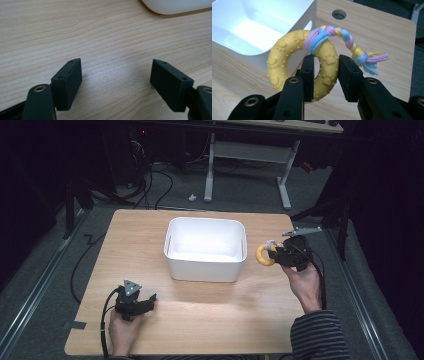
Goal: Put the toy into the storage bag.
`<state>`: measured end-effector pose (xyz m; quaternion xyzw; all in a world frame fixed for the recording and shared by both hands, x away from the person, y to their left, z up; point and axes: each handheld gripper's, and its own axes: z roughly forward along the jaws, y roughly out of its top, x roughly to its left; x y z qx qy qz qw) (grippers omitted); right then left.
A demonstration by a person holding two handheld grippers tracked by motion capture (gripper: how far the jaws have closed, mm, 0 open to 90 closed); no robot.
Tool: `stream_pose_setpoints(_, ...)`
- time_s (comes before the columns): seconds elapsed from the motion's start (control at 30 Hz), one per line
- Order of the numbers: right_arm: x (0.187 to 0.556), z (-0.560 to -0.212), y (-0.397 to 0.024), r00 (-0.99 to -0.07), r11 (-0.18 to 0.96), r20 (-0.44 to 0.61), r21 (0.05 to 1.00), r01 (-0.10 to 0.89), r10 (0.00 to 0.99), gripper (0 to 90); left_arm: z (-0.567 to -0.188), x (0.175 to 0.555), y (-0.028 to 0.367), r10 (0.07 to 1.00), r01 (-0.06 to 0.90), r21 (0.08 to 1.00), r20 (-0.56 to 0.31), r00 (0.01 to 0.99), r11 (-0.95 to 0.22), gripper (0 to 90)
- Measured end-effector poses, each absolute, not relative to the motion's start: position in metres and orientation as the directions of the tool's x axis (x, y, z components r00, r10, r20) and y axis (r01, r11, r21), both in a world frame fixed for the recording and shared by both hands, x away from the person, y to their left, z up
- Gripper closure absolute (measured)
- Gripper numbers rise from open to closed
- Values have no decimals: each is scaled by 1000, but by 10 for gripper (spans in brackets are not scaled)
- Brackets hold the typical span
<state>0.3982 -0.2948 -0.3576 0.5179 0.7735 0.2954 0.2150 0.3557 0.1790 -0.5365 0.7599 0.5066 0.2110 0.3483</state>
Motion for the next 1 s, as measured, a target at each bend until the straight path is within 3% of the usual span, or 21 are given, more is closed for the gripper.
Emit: stream_pose_setpoints(1.0, 434, -334, -233, -474, 404, -94, 679, 613, 876, 674, -537, 356, 179, 918, 623, 744, -35, 396, -240, 255)
